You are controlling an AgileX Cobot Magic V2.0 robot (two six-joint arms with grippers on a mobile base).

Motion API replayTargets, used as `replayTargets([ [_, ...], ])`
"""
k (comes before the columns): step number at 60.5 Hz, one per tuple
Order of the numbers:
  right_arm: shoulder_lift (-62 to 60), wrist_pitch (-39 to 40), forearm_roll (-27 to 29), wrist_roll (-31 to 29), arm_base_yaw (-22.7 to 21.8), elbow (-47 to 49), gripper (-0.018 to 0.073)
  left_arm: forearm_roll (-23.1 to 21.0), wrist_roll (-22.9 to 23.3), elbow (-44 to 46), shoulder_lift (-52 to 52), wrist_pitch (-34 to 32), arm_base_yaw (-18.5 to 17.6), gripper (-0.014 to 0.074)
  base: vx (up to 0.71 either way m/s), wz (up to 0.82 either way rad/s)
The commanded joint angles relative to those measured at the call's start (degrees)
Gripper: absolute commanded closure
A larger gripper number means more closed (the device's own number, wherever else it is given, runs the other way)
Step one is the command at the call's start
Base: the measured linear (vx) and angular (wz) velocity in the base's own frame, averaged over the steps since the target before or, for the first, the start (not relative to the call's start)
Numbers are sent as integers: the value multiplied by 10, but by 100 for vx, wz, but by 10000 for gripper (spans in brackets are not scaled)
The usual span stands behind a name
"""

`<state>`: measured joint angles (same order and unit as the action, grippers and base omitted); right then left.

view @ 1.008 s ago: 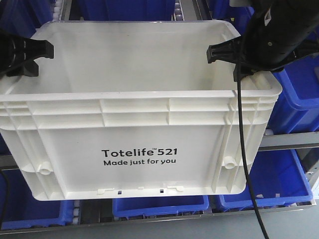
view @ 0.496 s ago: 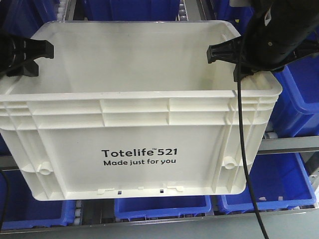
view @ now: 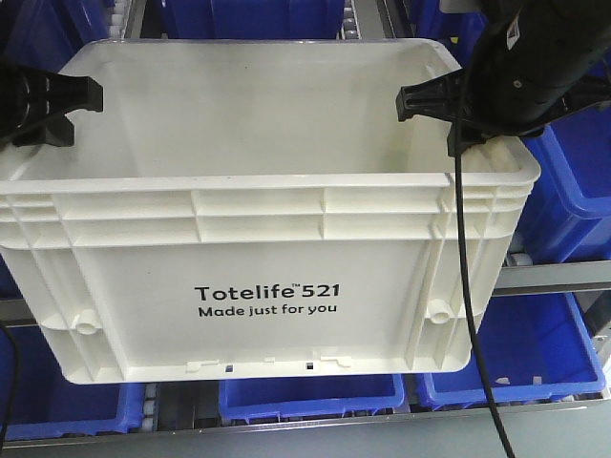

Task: Move bin from left to right shelf
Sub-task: 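Push the held crate forward onto the shelf rollers with both grippers, then lower the crate onto the shelf and open both grippers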

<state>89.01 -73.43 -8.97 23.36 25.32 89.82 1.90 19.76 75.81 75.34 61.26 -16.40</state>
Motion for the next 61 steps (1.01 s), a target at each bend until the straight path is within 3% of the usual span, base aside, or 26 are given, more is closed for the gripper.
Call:
replayTargets([
  [1,-24,26,-43,2,-3,23,567,-9,-15,24,-26,-80,-4,505,0,0],
  [14,-24,62,-104,9,-4,23,567,-15,-38,23,-26,-147,-4,505,0,0],
  [31,-19,134,-230,96,-5,23,567,-60,-83,23,-9,-294,-4,505,0,0],
  [54,29,231,-307,148,-5,23,567,-58,-83,23,99,-416,-4,505,0,0],
  [61,59,250,-342,177,-5,23,567,-38,-89,23,121,-437,-4,505,0,0],
])
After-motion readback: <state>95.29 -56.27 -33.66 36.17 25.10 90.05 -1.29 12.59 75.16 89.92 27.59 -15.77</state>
